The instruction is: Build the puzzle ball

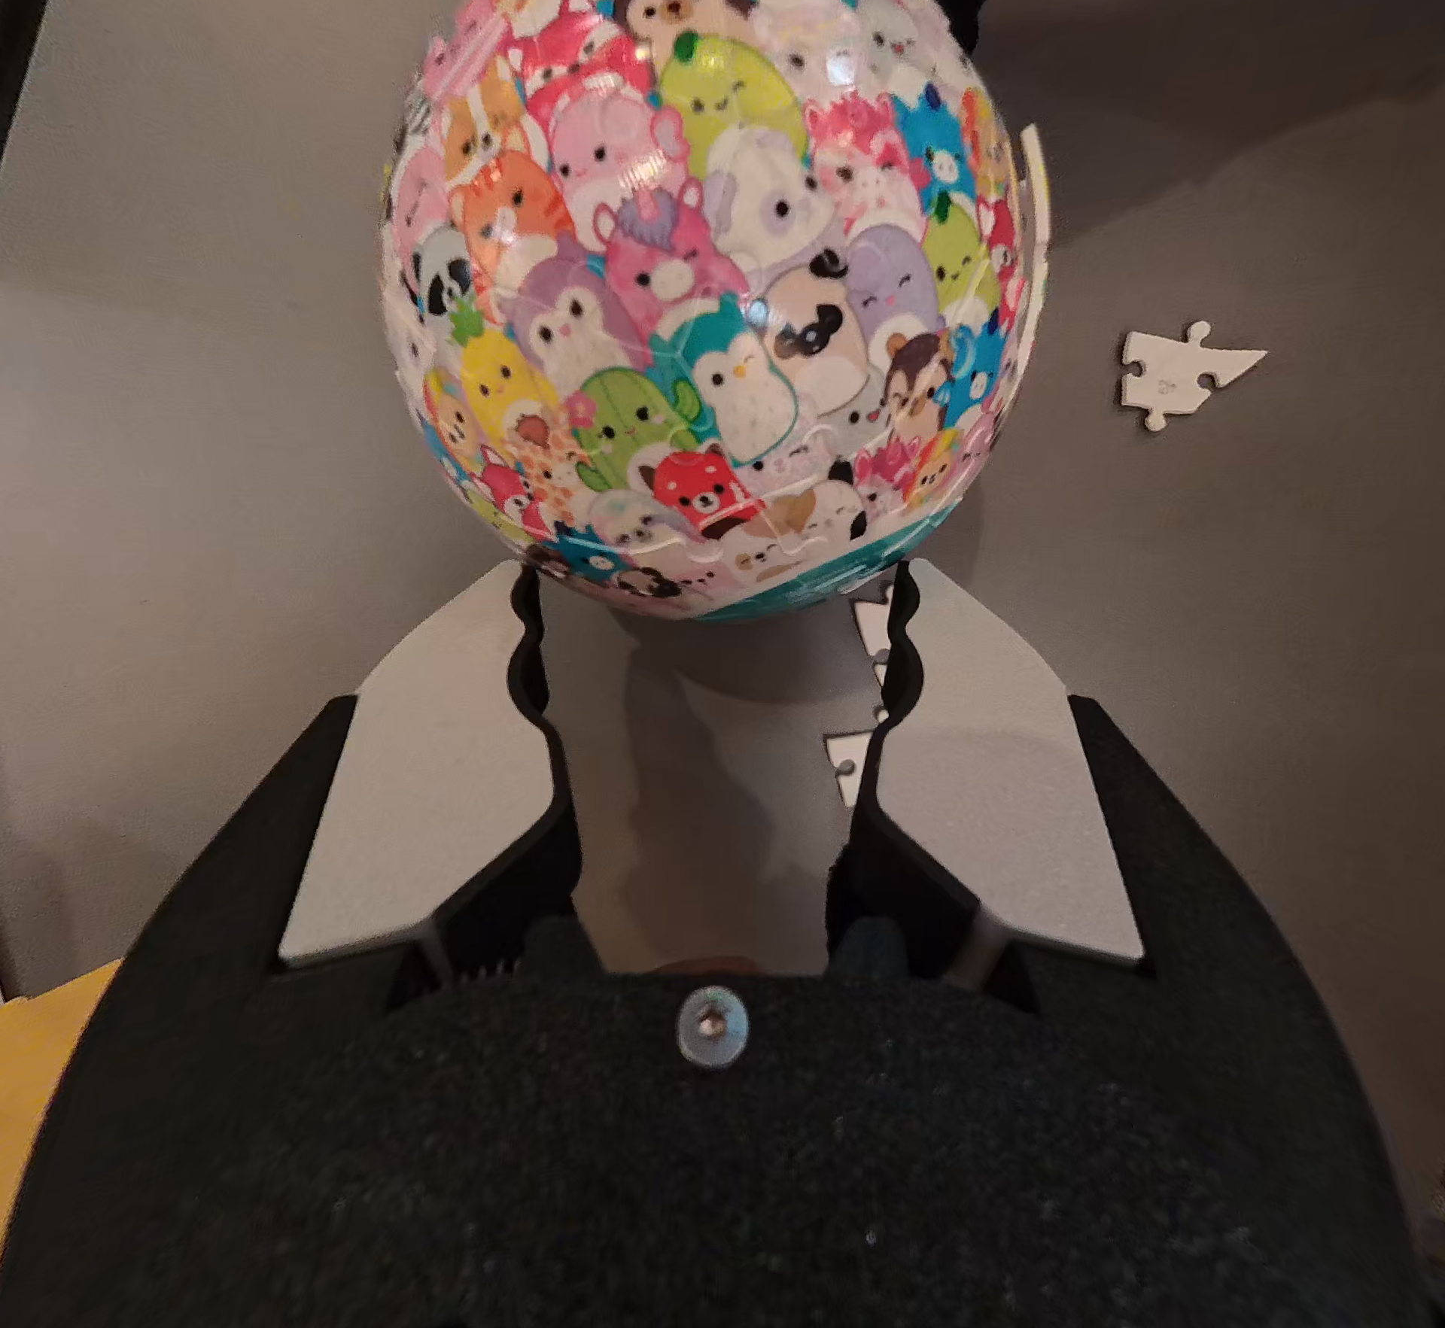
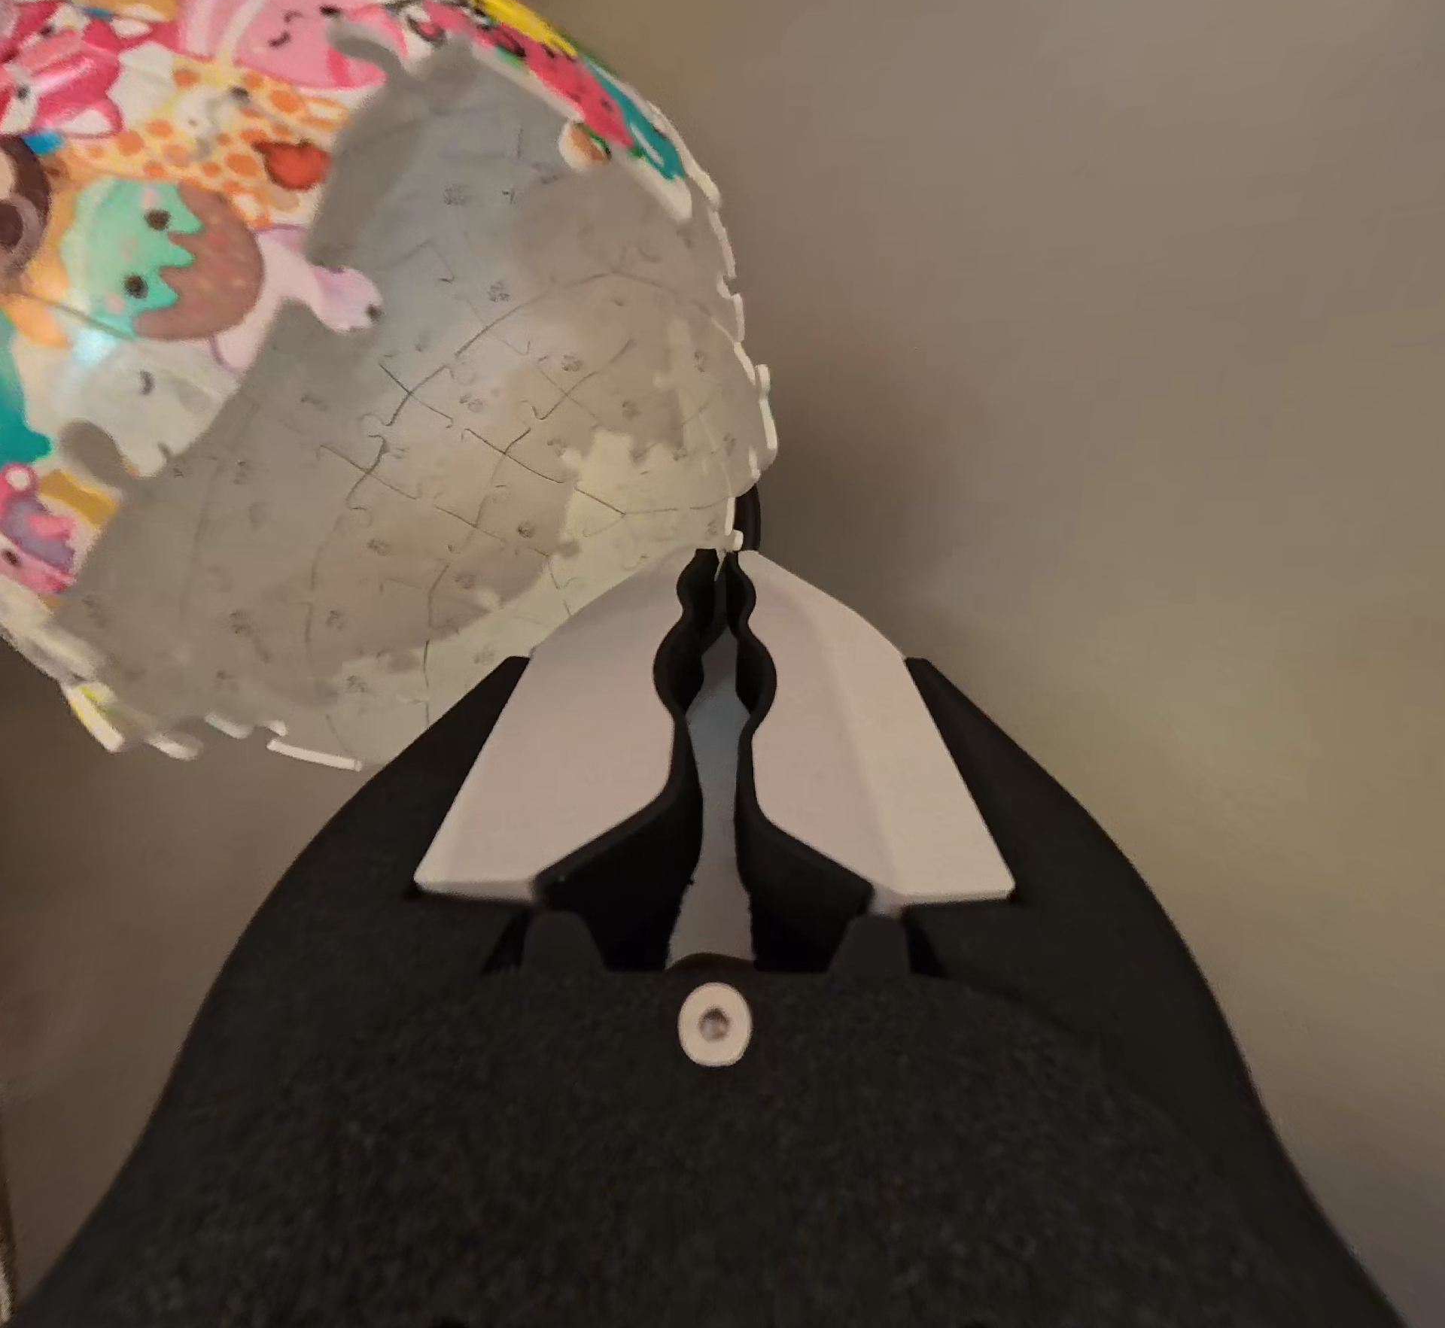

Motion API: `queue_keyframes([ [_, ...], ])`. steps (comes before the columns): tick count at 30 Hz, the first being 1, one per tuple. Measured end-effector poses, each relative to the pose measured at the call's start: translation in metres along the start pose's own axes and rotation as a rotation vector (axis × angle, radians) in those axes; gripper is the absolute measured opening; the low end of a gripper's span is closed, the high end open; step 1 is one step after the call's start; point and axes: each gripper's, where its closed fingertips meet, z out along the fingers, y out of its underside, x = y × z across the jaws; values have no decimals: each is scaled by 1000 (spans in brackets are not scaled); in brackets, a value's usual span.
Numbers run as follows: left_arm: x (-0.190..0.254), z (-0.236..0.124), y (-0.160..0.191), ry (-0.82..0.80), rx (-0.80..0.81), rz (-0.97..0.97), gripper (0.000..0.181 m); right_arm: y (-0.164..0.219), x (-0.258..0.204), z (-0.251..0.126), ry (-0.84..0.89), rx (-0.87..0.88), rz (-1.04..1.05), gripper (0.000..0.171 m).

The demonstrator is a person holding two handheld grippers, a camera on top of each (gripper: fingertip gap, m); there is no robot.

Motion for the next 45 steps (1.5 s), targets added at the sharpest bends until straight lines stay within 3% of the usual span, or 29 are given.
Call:
queue_keyframes([
  [8, 0, -3, 7, -27, -41, 7, 86, -6, -3, -1, 9, 19, -38, 6],
  [14, 2, -5, 13, -40, -68, 8, 87, -5, 0, -36, 59, 86, -98, 11],
  [18, 7, -24, 17, -90, -64, 0, 86, 25, -39, -65, 17, 130, -118, 11],
  [23, 36, -57, 11, -156, 50, -83, 78, 90, -96, -61, -40, 75, -285, 11],
  [27, 79, -65, -8, -91, 257, -214, 60, 109, -107, -51, -33, 3, -443, 10],
  [30, 106, -60, -10, -45, 366, -288, 56, 113, -112, -46, -78, -22, -504, 10],
  [35, 132, -49, -1, 37, 397, -391, 53, 113, -116, -40, -151, -42, -537, 9],
  [45, 124, -50, -1, 55, 418, -435, 51, 117, -111, -32, -128, -73, -566, 6],
])
